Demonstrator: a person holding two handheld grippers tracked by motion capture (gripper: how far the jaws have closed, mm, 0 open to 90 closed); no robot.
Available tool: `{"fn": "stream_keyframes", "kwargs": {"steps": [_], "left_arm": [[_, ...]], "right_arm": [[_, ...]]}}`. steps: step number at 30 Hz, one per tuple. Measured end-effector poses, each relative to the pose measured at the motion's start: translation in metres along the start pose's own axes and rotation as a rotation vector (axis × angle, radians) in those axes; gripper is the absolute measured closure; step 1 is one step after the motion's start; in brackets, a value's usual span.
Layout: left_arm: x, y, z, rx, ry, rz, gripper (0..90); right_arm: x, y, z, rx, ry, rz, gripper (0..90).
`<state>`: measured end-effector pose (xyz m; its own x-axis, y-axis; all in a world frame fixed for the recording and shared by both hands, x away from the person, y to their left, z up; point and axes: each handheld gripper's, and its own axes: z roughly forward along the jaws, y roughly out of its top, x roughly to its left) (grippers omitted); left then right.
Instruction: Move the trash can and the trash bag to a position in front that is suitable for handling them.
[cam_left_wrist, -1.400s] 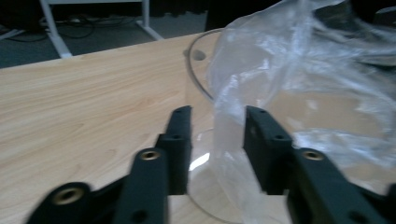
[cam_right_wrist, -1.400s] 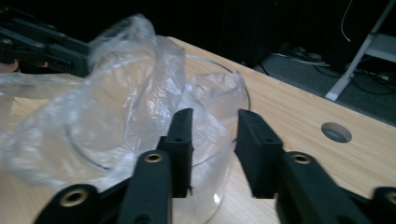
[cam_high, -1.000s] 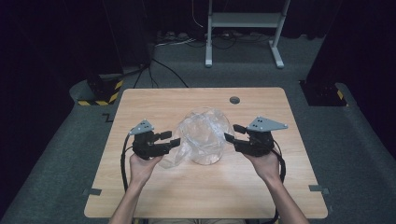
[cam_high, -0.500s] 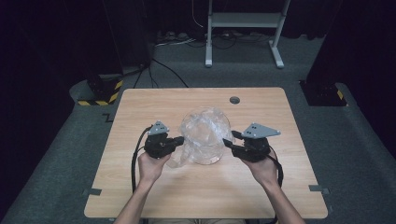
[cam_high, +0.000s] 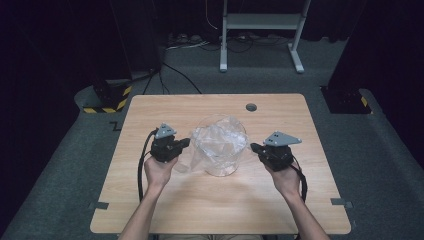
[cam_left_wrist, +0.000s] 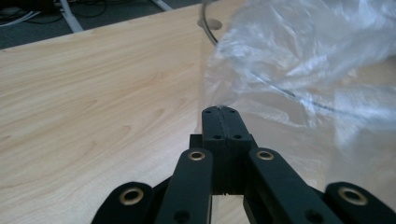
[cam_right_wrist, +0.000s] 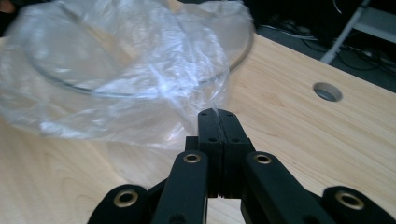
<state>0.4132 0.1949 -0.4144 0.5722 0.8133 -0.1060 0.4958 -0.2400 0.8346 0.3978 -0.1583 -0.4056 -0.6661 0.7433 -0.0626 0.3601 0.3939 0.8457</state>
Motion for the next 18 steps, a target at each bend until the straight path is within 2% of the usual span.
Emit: {"fn": "stream_keyframes", "kwargs": {"steps": [5,9,11,14,18], "left_arm": [[0.005,0.010,0.002,-0.032,0.008,-0.032,89.2],[0.006,0.012,-0.002,-0.073,-0.018,-0.061,70.5],[0.006,0.012,-0.005,-0.088,-0.020,-0.074,62.4],[0.006,0.014,-0.012,-0.111,-0.039,-0.080,55.7],[0.003,0.020,-0.016,-0.123,-0.073,-0.079,52.4]], "right_arm": [[-0.014,0.001,0.008,-0.012,-0.014,0.067,88.5],[-0.014,0.007,0.003,-0.056,0.007,0.087,69.3],[-0.010,0.012,-0.002,-0.087,0.006,0.081,63.5],[-0.004,0.022,-0.009,-0.126,0.023,0.059,59.0],[0.007,0.034,-0.007,-0.119,0.048,0.005,56.8]]}}
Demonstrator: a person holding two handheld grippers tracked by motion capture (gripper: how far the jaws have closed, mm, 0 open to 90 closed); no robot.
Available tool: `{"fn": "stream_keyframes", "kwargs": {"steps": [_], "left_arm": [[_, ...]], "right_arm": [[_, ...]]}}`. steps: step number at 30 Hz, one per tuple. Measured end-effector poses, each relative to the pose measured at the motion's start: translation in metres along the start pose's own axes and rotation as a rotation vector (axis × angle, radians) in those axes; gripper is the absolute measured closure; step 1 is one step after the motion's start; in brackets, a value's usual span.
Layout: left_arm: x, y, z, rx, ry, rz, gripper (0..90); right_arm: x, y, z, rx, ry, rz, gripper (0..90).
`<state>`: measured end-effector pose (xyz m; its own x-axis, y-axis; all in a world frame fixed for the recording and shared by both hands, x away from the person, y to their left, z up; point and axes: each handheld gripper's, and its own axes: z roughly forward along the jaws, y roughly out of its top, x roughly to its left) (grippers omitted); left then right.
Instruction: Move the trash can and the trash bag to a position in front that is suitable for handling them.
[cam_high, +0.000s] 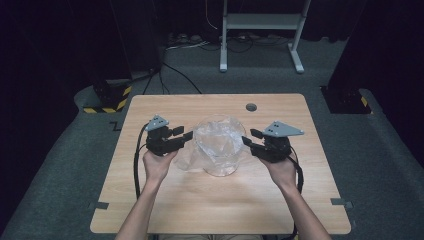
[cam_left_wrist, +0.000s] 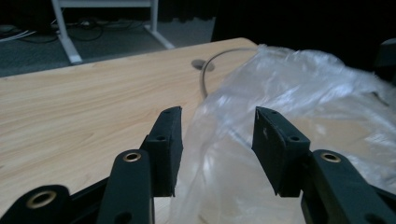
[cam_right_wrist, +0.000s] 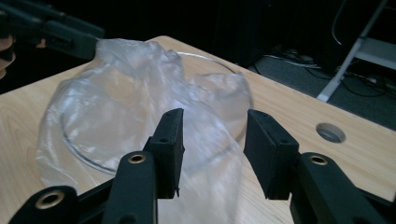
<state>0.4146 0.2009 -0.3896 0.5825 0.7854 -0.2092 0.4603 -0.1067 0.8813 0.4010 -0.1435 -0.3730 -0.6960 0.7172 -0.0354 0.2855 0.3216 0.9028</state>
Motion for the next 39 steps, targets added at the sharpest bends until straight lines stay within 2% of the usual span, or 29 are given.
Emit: {"fn": "stream_keyframes", "kwargs": {"steps": [4,6,8,11,14,16,21,25,28,31,35,37,39], "left_arm": [[-0.004,0.005,0.006,0.017,-0.005,0.025,55.1],[-0.005,0.006,0.011,0.035,-0.008,0.030,59.5],[-0.005,0.006,0.015,0.041,-0.019,0.022,64.2],[-0.003,0.006,0.021,0.062,-0.021,0.024,71.9],[-0.002,0.007,0.024,0.069,-0.013,0.022,76.2],[-0.001,0.009,0.025,0.064,-0.008,0.029,78.7],[0.000,0.014,0.027,0.065,0.002,0.046,86.9],[0.001,0.017,0.032,0.058,0.009,0.046,88.6],[0.002,0.018,0.037,0.057,0.015,0.038,88.6],[0.003,0.020,0.039,0.053,0.021,0.031,88.6],[0.008,0.020,0.042,0.046,0.005,-0.014,87.9],[0.011,0.019,0.043,0.037,-0.001,-0.039,86.3],[0.011,0.018,0.043,0.029,0.007,-0.041,82.5]], "right_arm": [[0.008,0.008,0.014,0.037,0.040,-0.030,55.8],[0.010,0.009,0.024,0.082,0.051,-0.045,57.6],[0.009,0.010,0.031,0.107,0.059,-0.054,64.5],[0.007,0.013,0.041,0.145,0.062,-0.072,79.6],[0.003,0.017,0.049,0.178,0.050,-0.081,87.9],[0.001,0.020,0.055,0.200,0.036,-0.087,90.0],[-0.005,0.024,0.064,0.203,0.009,-0.076,90.0],[-0.014,0.027,0.066,0.182,-0.002,-0.034,90.0],[-0.020,0.028,0.069,0.174,-0.001,-0.005,90.0],[-0.025,0.030,0.075,0.184,-0.017,-0.002,90.0],[-0.028,0.029,0.078,0.179,-0.025,0.009,89.6],[-0.029,0.027,0.078,0.161,-0.019,0.025,84.9],[-0.029,0.026,0.076,0.136,-0.014,0.036,75.4]]}}
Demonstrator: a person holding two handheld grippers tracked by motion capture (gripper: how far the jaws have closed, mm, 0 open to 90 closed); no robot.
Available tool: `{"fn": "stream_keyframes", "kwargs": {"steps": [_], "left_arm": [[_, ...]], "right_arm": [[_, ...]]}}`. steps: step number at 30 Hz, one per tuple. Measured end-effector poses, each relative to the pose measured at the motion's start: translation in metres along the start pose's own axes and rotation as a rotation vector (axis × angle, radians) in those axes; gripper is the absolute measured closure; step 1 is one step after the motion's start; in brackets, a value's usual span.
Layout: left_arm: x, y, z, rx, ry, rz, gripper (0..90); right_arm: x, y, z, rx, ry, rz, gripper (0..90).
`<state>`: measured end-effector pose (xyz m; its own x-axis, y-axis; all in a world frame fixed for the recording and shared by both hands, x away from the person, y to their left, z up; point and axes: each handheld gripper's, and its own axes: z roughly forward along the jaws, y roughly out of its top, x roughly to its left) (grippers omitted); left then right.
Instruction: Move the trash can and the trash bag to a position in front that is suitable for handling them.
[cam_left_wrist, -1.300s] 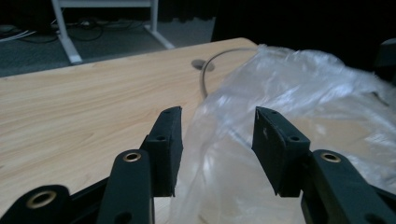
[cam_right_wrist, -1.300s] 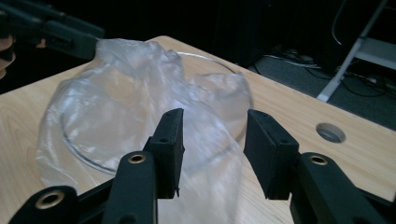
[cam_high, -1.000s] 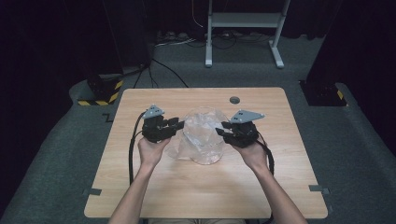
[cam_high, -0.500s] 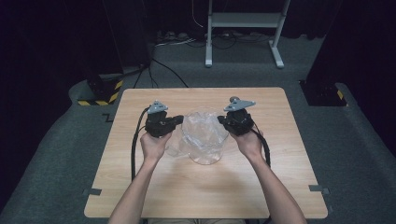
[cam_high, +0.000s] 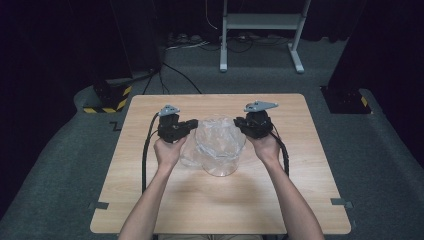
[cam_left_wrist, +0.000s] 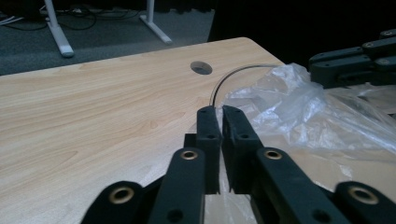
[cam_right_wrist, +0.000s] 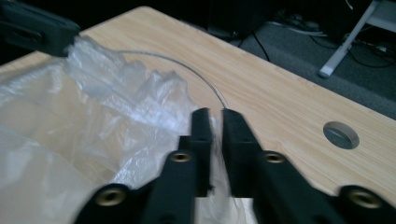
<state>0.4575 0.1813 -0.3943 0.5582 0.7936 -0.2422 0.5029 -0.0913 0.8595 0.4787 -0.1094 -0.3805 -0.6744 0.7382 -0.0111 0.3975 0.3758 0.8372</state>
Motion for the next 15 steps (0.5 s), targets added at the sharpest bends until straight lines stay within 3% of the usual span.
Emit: {"fn": "stream_keyframes", "kwargs": {"steps": [3,6,10,15], "left_arm": [[-0.003,-0.002,-0.004,-0.016,0.019,0.010,73.3],[-0.012,-0.002,-0.009,-0.022,0.078,0.077,61.5],[-0.022,-0.002,-0.011,-0.002,0.093,0.108,51.2],[-0.026,-0.002,-0.007,-0.006,0.104,0.087,44.8]], "right_arm": [[0.002,-0.002,-0.008,-0.022,-0.001,-0.010,68.0],[0.005,-0.004,-0.019,-0.051,0.000,-0.013,60.7],[0.010,-0.007,-0.033,-0.077,0.024,-0.026,57.5],[0.020,-0.006,-0.042,-0.101,0.051,-0.074,55.3]]}}
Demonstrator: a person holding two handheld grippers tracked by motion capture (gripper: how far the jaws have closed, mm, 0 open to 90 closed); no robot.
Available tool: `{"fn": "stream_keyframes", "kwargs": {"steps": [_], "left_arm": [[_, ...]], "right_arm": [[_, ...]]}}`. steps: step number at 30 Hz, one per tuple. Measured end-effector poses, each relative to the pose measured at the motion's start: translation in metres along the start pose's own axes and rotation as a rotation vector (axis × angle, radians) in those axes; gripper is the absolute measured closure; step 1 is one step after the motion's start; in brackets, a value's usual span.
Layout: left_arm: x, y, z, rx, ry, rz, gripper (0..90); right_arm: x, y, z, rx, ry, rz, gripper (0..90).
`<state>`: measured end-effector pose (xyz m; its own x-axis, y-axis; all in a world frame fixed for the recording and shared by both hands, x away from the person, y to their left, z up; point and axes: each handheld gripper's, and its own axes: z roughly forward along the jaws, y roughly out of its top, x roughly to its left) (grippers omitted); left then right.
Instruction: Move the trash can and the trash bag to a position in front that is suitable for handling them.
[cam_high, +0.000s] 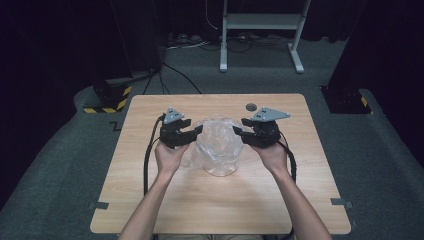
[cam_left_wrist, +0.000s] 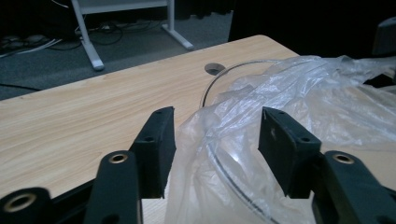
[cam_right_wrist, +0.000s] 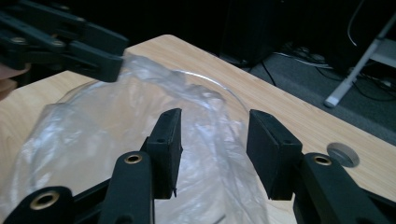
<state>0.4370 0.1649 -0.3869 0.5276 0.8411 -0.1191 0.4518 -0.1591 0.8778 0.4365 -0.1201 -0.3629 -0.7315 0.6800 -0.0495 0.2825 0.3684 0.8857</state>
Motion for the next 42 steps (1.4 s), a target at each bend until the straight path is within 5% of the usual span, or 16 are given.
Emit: {"fn": "stream_keyframes", "kwargs": {"steps": [3,8,14,25,37,42], "left_arm": [[-0.004,0.000,0.005,0.006,0.020,0.009,44.8],[-0.009,0.000,0.013,0.027,0.008,0.016,44.5],[-0.012,-0.003,0.021,0.053,0.009,0.030,44.3],[-0.006,-0.008,0.019,0.038,0.010,0.057,46.9],[0.009,-0.005,0.024,0.055,-0.068,-0.048,67.3],[0.010,-0.004,0.026,0.081,-0.068,-0.035,74.1]], "right_arm": [[0.004,0.000,0.004,0.024,0.013,-0.022,56.5],[0.000,-0.006,0.019,0.089,0.024,-0.020,74.9],[-0.004,-0.009,0.015,0.077,-0.006,-0.030,88.3],[-0.023,-0.011,0.024,0.036,-0.066,0.037,90.0],[-0.036,-0.010,0.037,0.032,-0.072,0.083,90.0],[-0.041,-0.012,0.043,0.031,-0.090,0.104,90.0]]}}
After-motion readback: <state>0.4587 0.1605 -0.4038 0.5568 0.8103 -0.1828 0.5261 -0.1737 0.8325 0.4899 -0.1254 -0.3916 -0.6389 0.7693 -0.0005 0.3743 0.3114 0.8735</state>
